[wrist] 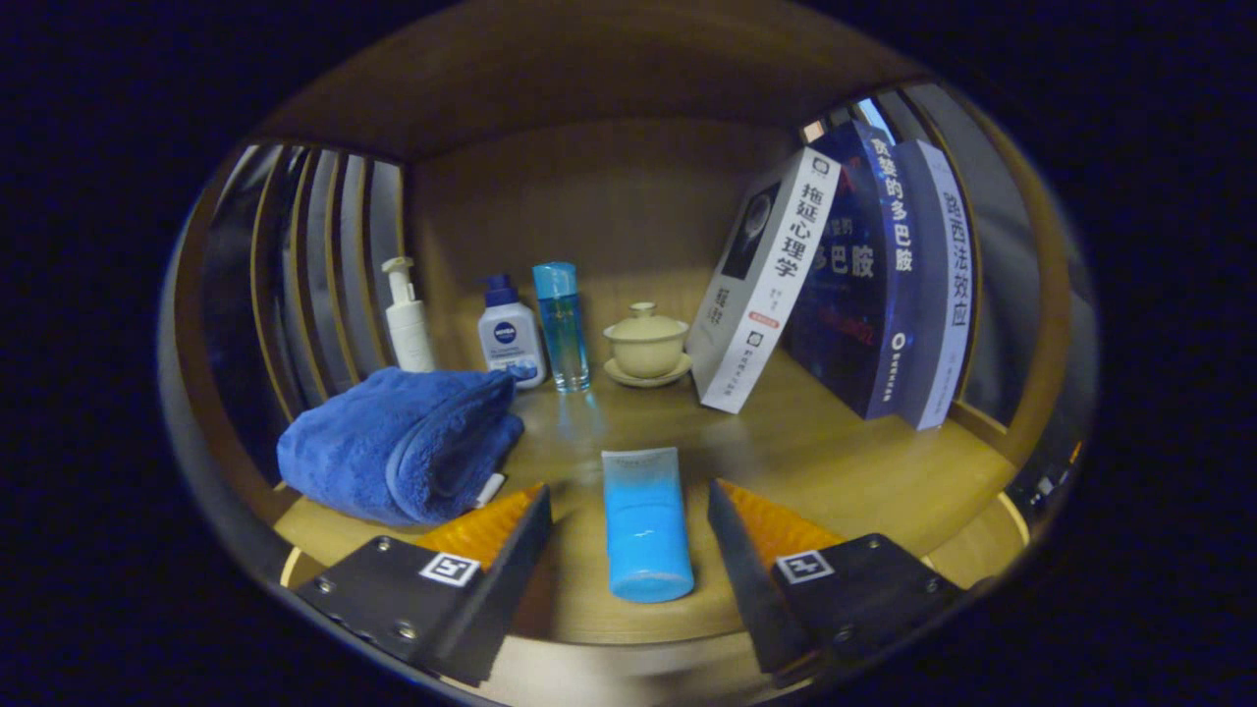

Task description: Pull open the drawer, take out the items inside it, and place them on the countertop above the cabinet.

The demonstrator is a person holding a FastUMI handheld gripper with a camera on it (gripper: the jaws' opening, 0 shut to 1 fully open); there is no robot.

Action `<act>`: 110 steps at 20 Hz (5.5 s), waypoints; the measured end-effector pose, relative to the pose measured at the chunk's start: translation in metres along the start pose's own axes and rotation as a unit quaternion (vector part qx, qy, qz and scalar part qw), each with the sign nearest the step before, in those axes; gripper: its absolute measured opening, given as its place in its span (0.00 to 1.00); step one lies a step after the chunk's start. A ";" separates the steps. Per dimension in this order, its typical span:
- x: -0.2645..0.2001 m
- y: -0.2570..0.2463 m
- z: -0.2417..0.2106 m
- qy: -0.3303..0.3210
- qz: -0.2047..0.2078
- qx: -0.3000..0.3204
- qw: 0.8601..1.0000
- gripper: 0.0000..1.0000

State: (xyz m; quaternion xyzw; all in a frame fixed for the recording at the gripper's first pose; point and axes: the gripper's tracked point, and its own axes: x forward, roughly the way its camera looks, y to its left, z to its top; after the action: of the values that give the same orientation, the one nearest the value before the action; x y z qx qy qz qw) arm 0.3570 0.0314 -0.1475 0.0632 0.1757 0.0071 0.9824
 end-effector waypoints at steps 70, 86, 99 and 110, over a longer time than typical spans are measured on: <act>-0.179 -0.036 -0.154 -0.072 0.024 -0.035 0.997 0.99; -0.108 -0.024 -0.136 -0.074 0.015 -0.035 0.997 0.99; -0.078 -0.018 -0.126 -0.083 0.015 -0.028 0.996 0.99; -0.141 -0.005 -0.101 -0.080 0.023 -0.035 0.996 0.99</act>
State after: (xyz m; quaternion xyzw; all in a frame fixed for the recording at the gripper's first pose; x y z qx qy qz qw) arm 0.1899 0.0335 -0.1940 0.0336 0.0948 0.0309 0.9945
